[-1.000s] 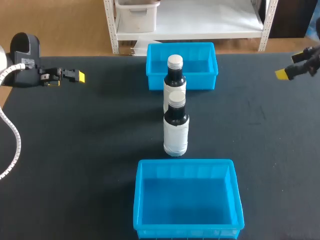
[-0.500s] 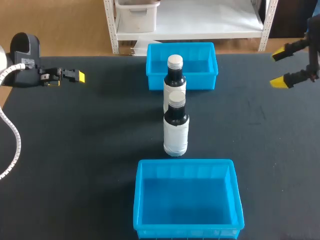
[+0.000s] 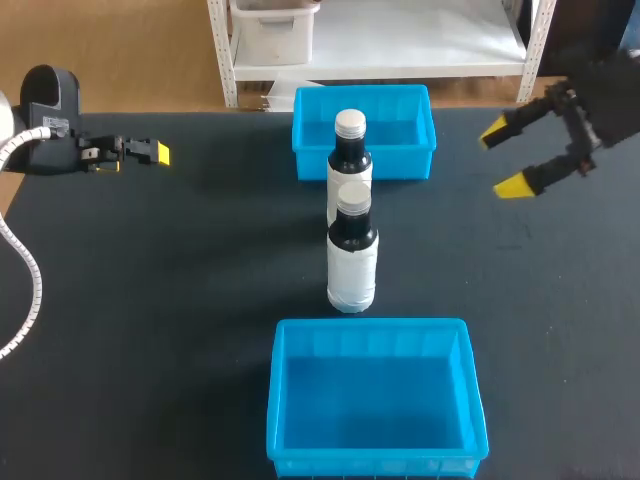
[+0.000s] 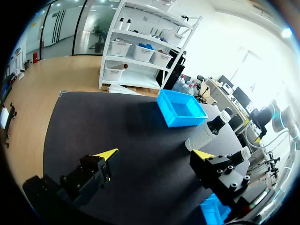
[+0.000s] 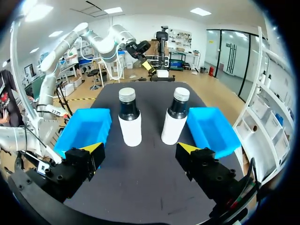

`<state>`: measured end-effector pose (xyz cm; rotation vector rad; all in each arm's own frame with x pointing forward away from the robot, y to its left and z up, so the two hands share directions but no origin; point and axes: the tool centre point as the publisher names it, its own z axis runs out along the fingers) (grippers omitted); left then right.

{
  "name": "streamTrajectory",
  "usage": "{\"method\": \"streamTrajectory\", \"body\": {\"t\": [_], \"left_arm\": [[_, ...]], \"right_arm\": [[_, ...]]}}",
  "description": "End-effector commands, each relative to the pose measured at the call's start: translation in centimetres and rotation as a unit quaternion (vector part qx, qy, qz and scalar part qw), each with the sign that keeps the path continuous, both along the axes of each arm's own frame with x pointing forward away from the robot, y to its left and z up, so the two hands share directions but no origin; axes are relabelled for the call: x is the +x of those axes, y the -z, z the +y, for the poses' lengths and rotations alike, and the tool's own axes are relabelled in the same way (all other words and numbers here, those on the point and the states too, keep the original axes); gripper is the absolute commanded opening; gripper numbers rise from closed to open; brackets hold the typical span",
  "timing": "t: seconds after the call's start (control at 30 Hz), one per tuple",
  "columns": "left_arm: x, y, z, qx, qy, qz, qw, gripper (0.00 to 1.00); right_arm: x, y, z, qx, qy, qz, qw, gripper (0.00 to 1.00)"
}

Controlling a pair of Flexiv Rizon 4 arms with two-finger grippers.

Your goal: Pick up the bottle, and place it in the far bin if it is heavy, or in the near bin if it is light.

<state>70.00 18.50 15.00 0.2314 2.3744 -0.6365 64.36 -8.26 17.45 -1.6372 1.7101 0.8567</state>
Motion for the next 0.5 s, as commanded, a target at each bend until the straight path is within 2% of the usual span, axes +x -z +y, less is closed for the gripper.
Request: {"method": "streamTrajectory", "body": {"t": [0.03,0.23,0.5], "left_arm": [[0.0,0.0,0.0,0.0,0.0,0.0,1.0,1.0],[0.0,0.0,0.0,0.0,0.0,0.0,1.0,1.0],[0.0,0.0,0.0,0.0,0.0,0.0,1.0,1.0]], "right_arm": [[-0.9,1.0,2.6,-0.001,0.013,-0.017,1.0,1.0],[-1.8,1.7,6.0,0.007,0.001,-0.025,1.0,1.0],[-2.5,3.4,9.4,0.0,-0.008,-0.017,1.0,1.0]]}}
